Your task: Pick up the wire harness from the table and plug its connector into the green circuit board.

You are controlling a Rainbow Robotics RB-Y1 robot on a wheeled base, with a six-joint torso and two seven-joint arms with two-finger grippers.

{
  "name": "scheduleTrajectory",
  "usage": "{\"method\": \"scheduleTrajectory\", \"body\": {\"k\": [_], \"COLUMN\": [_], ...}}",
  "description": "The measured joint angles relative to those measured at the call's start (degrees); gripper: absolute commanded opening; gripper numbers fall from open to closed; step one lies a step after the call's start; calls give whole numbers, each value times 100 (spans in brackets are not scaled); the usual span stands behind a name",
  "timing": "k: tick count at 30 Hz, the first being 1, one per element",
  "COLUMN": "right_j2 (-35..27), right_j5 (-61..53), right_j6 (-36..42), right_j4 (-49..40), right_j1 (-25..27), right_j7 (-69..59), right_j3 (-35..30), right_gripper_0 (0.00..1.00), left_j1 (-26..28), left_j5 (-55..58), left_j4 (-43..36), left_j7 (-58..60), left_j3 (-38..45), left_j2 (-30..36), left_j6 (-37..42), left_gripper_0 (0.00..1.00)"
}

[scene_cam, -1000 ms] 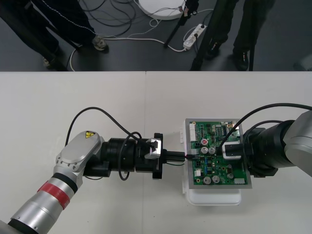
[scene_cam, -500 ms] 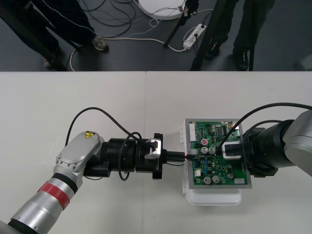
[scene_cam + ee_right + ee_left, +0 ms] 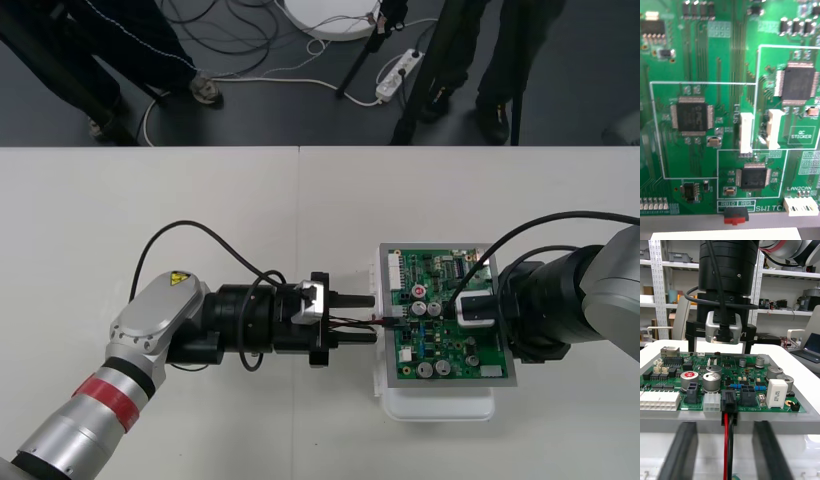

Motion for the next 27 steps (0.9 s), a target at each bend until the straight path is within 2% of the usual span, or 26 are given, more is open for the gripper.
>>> {"method": "scheduleTrajectory", "body": {"k": [8,13,21,27], "right_j2": [-86,-193,-382,-577], "right_j5": [-41,-502,-819,-1423], "right_j6": [2,5,5,7], "right_j4": [4,251,543,608], "right_j1": [-2,-4,20,278], "right_j7": [26,213,365,733], "right_j3": [-2,-119,-568,-1238], "right_gripper_0": [100,100,100,100], "left_j1": [141,337,692,889], "left_j5": [24,78,81,81], "left_j4": [-185,-430,-903,-1148], "left_j7": [0,0,0,16], "left_j3": [1,20,228,425], "left_j2": [289,490,916,1337], "left_j6": [0,0,0,-44], "left_gripper_0": [100,100,100,100]}}
